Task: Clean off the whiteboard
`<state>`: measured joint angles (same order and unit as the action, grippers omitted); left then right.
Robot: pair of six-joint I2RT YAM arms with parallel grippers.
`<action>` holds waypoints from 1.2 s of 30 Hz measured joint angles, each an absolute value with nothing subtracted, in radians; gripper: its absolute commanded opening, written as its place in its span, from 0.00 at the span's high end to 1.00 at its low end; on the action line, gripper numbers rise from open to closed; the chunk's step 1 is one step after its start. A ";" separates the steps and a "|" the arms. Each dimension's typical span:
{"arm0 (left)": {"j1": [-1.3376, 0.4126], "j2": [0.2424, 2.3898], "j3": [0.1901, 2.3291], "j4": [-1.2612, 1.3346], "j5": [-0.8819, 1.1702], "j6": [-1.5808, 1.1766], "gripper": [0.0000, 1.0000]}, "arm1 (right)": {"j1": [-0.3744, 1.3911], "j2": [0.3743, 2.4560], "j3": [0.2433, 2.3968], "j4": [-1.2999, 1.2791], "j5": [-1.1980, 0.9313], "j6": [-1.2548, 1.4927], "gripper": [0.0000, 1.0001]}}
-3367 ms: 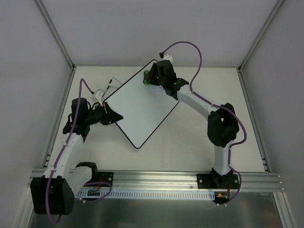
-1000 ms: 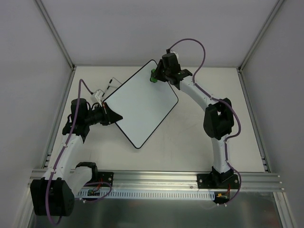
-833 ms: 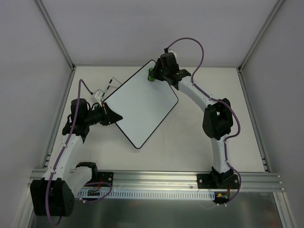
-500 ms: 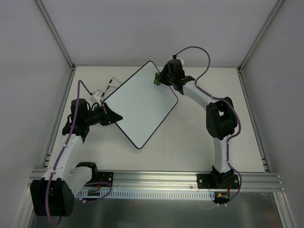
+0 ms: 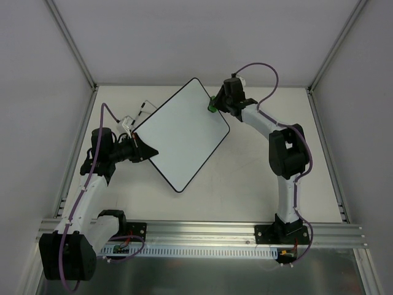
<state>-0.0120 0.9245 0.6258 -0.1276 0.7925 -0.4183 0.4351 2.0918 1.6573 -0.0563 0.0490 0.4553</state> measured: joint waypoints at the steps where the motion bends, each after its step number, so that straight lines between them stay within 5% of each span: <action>1: -0.012 0.924 0.626 -0.127 0.792 -0.416 1.00 | 0.440 2.094 1.670 -0.065 0.049 0.452 1.00; 18: -0.012 0.916 0.626 -0.130 0.781 -0.416 1.00 | 0.538 2.170 1.915 -0.076 0.040 0.429 1.00; 36: -0.017 0.914 0.632 -0.133 0.785 -0.364 1.00 | 0.359 1.985 1.407 -0.043 0.127 0.414 0.99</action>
